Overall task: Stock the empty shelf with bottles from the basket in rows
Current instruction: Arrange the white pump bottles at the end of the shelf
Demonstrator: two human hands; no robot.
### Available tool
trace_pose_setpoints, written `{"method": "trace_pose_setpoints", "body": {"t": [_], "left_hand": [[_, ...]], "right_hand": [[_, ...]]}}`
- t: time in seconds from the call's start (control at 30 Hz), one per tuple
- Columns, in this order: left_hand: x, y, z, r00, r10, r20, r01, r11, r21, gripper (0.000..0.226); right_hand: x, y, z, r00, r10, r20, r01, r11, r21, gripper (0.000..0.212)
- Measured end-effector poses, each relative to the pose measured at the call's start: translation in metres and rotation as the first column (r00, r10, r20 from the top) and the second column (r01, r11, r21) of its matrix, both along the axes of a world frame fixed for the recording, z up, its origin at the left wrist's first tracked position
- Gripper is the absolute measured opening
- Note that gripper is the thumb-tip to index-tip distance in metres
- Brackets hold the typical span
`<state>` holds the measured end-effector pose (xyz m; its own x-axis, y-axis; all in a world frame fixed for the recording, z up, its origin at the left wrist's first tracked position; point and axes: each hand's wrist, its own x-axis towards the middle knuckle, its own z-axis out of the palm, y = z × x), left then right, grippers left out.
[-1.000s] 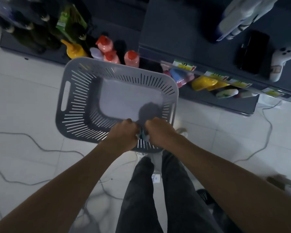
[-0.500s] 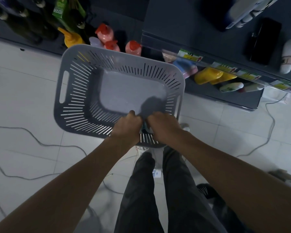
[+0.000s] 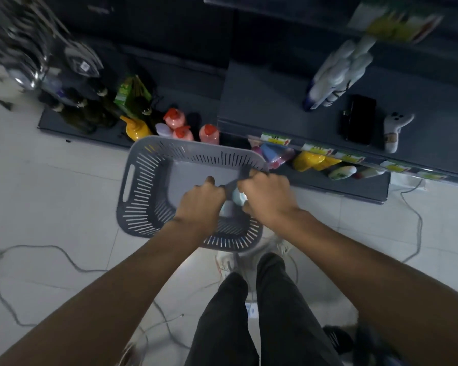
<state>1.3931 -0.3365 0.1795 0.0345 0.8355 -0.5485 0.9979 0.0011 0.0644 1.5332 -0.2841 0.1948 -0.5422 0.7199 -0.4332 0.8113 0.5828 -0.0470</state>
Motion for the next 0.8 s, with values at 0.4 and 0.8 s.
{"method": "trace_pose_setpoints", "body": {"t": [0.4, 0.8], "left_hand": [[0.02, 0.048, 0.142, 0.992, -0.126, -0.018, 0.126, 0.967, 0.222, 0.03], [0.082, 0.086, 0.263, 0.963, -0.269, 0.003, 0.248, 0.893, 0.376, 0.022]], "right_hand": [[0.036, 0.021, 0.144, 0.99, -0.133, -0.035, 0.138, 0.966, 0.217, 0.034], [0.107, 0.046, 0.265, 0.959, -0.235, -0.161, 0.277, 0.902, 0.331, 0.032]]}}
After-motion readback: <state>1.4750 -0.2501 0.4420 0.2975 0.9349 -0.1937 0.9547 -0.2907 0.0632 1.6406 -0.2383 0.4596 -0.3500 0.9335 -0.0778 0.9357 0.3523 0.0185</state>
